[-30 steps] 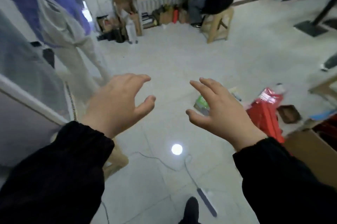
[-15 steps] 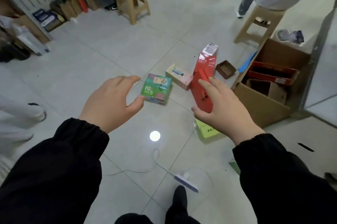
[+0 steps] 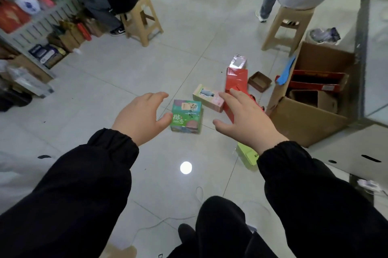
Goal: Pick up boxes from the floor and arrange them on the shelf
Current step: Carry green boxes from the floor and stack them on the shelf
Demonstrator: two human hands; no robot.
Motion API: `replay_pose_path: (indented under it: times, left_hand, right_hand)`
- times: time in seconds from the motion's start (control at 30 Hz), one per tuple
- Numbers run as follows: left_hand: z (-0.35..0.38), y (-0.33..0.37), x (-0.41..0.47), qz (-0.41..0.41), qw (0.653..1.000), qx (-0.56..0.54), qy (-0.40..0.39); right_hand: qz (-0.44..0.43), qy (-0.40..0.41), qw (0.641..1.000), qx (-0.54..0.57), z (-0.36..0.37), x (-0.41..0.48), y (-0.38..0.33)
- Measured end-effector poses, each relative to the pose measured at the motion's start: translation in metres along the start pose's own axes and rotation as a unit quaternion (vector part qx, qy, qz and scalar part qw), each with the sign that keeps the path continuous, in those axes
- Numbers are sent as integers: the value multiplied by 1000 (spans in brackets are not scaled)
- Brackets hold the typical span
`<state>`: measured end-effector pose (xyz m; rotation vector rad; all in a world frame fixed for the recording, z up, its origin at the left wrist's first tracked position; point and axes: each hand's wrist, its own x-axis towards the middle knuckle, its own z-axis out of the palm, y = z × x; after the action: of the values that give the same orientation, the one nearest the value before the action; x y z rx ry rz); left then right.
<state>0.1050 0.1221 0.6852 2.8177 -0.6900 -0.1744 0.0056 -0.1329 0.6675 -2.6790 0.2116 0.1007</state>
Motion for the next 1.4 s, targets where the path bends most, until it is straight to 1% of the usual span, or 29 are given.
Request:
replay_pose_path:
  times: [0.2,0.4,0.6,0.73,0.83,1.0,1.1,1.2,1.27,1.4]
  left_hand:
    - [3,-29,28,0,1000,-20,-4]
    - [11,-53,73,3,1000,-19,-13]
    - [23,-77,160,-41,998,-43,-17]
    - [52,-98,231,-102,992,-66,-37]
    - [89,-112,272,-127,987,-77,-64]
    - [167,-145,324,-139,978,-94,-122]
    - [226,-178,348,-158,968,-122,-151]
    - [297,-225,360,-220,943,-180,-172]
    - [352,-256,367,-255,923,-215,-194]
    - [472,-316,378,-278,898,-255,-226]
  right_hand:
    - [-16,-19,999,-39,13,36,-20]
    - [-15,-17,999,-38,20,98,-17]
    - [-24,-39,999,-10,35,200,11]
    - [-14,-64,997,34,66,286,45]
    - [-3,-70,996,52,105,333,69]
    - [42,-106,991,75,180,389,106]
    - [94,-122,982,108,239,419,124]
    - [198,-117,954,194,304,436,139]
    - [248,-123,935,219,356,443,153]
    - [340,-124,893,268,476,454,191]
